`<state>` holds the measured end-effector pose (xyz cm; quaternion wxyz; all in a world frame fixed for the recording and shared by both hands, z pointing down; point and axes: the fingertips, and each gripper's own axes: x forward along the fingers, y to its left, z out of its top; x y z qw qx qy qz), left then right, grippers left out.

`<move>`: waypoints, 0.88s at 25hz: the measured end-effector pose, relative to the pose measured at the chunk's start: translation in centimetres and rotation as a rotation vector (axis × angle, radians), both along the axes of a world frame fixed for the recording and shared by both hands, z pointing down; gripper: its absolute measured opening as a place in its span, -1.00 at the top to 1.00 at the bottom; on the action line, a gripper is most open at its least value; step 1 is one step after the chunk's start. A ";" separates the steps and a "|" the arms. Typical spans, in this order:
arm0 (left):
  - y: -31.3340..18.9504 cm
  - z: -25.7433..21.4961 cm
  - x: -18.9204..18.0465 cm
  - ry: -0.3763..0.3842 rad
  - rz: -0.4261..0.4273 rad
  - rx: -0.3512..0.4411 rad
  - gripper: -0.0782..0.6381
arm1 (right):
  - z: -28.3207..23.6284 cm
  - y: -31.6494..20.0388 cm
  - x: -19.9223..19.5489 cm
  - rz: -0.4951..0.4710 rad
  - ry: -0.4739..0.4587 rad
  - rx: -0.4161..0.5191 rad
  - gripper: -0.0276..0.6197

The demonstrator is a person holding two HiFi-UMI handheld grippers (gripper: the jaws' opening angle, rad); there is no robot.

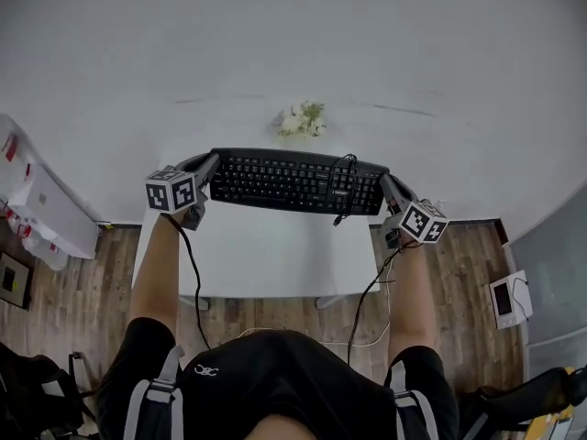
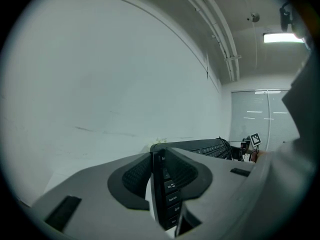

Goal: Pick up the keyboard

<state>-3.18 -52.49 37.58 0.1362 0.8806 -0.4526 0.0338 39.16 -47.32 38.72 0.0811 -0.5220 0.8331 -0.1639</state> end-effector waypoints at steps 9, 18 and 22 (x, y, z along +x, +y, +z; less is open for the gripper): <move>1.0 -2.0 -0.6 0.029 0.006 0.031 0.52 | -2.7 0.9 -0.5 0.009 -0.002 0.040 0.66; 0.9 -1.1 -0.8 0.034 0.002 0.007 0.52 | -1.5 0.6 -0.7 0.004 -0.022 0.010 0.65; 0.7 -0.7 -0.6 0.029 -0.005 -0.006 0.52 | -1.1 0.4 -0.4 0.001 -0.024 -0.008 0.65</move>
